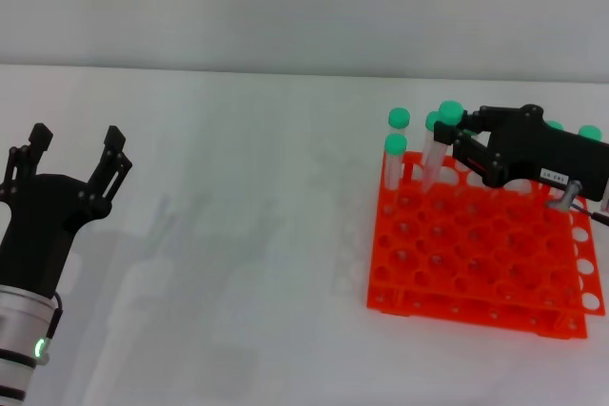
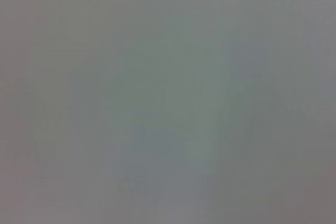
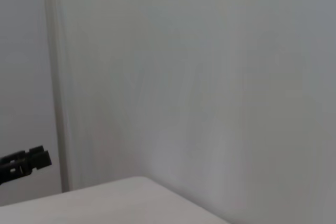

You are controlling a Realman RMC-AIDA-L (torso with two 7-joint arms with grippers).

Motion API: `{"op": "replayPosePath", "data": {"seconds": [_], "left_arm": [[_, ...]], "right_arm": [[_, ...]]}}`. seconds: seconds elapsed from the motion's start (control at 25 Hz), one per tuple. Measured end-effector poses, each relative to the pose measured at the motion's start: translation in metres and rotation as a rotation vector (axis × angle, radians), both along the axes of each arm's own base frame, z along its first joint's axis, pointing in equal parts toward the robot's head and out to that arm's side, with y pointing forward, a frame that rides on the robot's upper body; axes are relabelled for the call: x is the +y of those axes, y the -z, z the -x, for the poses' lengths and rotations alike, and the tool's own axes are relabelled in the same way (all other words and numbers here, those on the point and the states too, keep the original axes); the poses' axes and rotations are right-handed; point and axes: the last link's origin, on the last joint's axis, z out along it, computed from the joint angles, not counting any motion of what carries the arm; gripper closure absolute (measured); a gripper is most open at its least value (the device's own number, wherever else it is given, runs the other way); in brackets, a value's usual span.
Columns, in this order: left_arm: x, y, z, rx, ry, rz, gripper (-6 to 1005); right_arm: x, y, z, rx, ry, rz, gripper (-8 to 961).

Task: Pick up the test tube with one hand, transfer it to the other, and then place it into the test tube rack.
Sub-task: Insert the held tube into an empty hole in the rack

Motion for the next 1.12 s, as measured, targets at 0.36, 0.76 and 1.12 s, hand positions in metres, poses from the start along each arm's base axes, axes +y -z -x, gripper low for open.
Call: {"op": "replayPosePath", "data": {"seconds": [0.36,0.76,1.12], "left_arm": [[0.003,0.001,-0.002,0.007,0.006,0.013,116],[0.004,0.002,-0.002,0.008,0.007,0.016,116],[0.005,0.002,-0.004,0.008,0.013,0.015,116]], "right_arm": [[0.000,0.008,-0.004,-0.031,0.027,0.014,678],[0.002,0.016,-0.008,-0.060,0.078,0.043,668],[0.000,0.020,-0.013,-0.072,0.096,0.051,658]]}}
